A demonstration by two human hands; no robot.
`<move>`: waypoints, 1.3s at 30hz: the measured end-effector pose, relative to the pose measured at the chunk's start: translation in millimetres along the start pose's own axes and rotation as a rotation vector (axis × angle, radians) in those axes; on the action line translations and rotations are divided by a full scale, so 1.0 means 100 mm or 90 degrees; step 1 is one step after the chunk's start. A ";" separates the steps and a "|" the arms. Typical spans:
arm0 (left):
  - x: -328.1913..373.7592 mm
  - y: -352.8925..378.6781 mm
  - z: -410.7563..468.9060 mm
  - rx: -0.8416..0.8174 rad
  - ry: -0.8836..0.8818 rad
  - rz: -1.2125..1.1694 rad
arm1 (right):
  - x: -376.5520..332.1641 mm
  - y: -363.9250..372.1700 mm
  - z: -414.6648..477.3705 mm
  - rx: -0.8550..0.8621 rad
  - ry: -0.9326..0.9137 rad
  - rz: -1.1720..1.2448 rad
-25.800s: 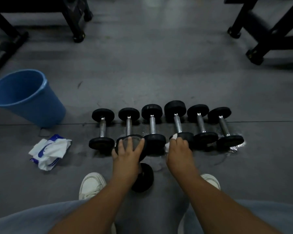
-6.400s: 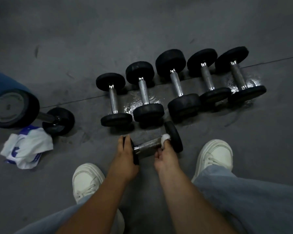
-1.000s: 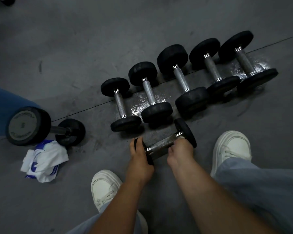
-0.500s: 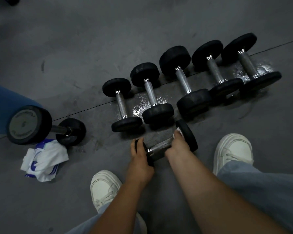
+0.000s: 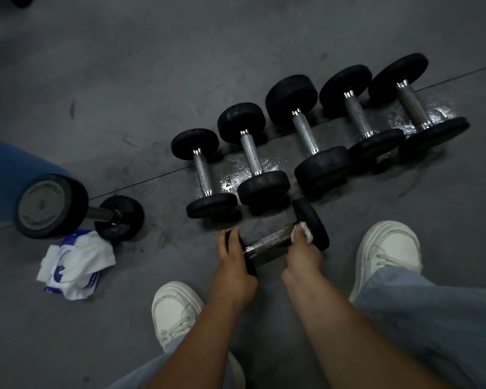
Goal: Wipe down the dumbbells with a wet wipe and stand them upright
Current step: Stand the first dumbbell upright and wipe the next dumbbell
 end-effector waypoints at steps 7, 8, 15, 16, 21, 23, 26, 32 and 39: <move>-0.02 0.00 0.03 -0.005 -0.007 0.003 | -0.03 0.09 0.05 -0.052 0.047 0.069; -0.01 0.00 0.03 -0.007 -0.004 0.003 | 0.02 0.03 0.02 -0.042 0.022 0.059; 0.00 0.00 0.04 -0.002 -0.002 -0.011 | -0.16 0.18 0.00 -0.097 0.078 0.057; 0.00 0.00 0.03 -0.005 -0.004 -0.010 | -0.11 0.11 0.00 -0.075 0.036 0.013; 0.01 -0.01 0.02 0.004 0.000 -0.011 | 0.25 -0.21 0.00 -0.101 0.090 -0.073; 0.00 -0.01 0.02 0.001 -0.005 -0.010 | 0.20 -0.12 -0.02 -0.101 0.159 -0.061; -0.01 0.01 0.02 -0.005 -0.008 -0.014 | 0.00 0.03 0.04 -0.100 0.145 0.002; 0.01 -0.02 0.03 -0.009 -0.010 -0.009 | -0.09 0.02 -0.12 -0.059 0.047 0.087; 0.00 0.00 0.02 -0.001 -0.010 -0.019 | 0.09 -0.18 -0.05 -0.014 0.147 0.085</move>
Point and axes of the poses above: each hand's wrist, its own z-axis towards the middle knuckle, its own y-axis out of the palm, x = y × z, the point moved 4 cm from there along z, towards the middle knuckle, and after that the axes turned 9 degrees about -y, right-handed, at the moved point
